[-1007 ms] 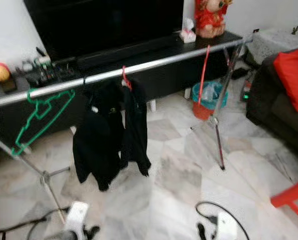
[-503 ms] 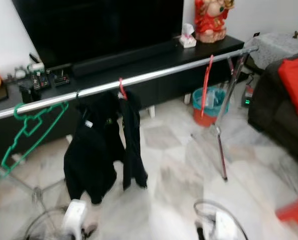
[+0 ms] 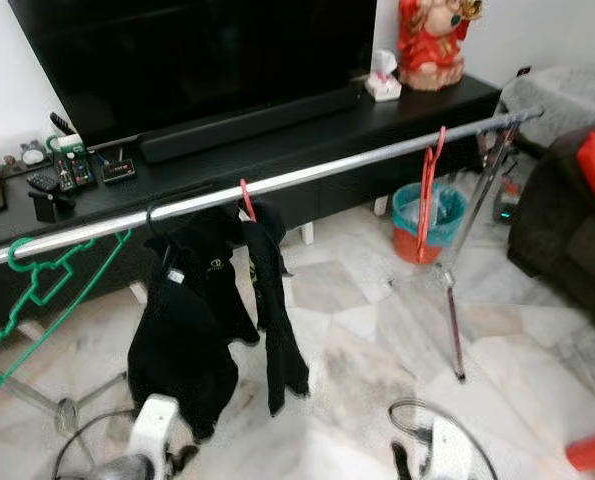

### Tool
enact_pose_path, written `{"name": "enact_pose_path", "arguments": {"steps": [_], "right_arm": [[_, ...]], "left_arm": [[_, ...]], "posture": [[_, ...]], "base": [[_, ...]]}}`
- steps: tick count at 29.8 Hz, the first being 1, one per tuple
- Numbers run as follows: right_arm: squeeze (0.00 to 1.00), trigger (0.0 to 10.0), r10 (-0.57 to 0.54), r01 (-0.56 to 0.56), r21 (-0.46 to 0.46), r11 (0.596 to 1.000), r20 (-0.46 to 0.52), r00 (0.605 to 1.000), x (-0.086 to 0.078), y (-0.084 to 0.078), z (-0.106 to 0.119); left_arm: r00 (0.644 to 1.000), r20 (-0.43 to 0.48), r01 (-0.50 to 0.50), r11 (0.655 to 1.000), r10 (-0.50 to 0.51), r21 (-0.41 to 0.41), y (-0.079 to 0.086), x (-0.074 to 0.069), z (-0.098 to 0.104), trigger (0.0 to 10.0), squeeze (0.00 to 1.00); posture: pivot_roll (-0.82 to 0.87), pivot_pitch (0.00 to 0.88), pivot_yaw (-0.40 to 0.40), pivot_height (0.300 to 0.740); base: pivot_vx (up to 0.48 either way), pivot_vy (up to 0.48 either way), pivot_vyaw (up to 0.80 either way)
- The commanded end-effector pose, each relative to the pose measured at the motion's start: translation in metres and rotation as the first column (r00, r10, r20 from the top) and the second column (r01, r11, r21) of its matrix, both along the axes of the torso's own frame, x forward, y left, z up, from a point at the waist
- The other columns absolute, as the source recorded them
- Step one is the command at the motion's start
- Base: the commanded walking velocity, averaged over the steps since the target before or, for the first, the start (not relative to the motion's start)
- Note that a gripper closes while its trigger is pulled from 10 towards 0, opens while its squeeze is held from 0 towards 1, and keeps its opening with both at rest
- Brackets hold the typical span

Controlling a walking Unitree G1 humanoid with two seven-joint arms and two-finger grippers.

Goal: Hang hanger

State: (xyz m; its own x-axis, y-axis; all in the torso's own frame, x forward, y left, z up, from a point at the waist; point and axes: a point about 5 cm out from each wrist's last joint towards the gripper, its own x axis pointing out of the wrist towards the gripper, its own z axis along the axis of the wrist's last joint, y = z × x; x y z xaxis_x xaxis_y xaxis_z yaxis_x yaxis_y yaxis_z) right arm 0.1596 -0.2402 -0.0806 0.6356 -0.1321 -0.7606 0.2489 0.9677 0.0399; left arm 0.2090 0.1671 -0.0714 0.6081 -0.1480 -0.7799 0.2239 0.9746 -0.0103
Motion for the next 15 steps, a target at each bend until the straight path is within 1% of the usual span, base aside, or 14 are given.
{"name": "enact_pose_path", "arguments": {"steps": [1,8,11,14,15], "right_arm": [[0.0,10.0,0.004,-0.004,0.015,1.0,-0.01,1.0,-0.003,0.0057,-0.0028],[0.0,10.0,0.007,-0.007,0.016,1.0,-0.012,1.0,-0.0036,0.0066,-0.0032],[0.0,10.0,0.005,-0.005,0.017,1.0,-0.012,1.0,-0.004,0.007,-0.0035],[0.0,10.0,0.004,-0.004,0.017,1.0,-0.014,1.0,-0.0049,0.0071,-0.0039],[0.0,10.0,0.004,-0.004,0.017,1.0,-0.014,1.0,-0.0049,0.0071,-0.0039]], "left_arm": [[0.999,-0.044,-0.005,1.0,0.006,0.028,0.01,-0.0122,-0.0061,10.0,0.0],[0.999,-0.033,0.022,0.999,-0.02,0.044,0.0105,-0.0114,-0.0054,10.0,0.0],[0.999,0.008,0.038,0.998,-0.038,0.046,0.0098,-0.0087,-0.003,10.0,0.0],[0.999,0.046,0.003,1.0,-0.004,0.03,0.0101,-0.0076,-0.0016,10.0,0.0],[0.999,0.046,0.003,1.0,-0.004,0.03,0.0101,-0.0076,-0.0016,10.0,0.0]], "posture": [[-0.08,0.0,0.049,0.74],[-0.08,0.0,0.058,0.74],[-0.08,0.0,0.062,0.74],[-0.07,0.0,0.064,0.74],[-0.07,0.0,0.064,0.74]], "base": [[0.0,0.0,0.0],[0.0,0.0,0.0],[0.0,0.0,0.0],[0.0,0.0,0.0],[0.0,0.0,0.0]]}}
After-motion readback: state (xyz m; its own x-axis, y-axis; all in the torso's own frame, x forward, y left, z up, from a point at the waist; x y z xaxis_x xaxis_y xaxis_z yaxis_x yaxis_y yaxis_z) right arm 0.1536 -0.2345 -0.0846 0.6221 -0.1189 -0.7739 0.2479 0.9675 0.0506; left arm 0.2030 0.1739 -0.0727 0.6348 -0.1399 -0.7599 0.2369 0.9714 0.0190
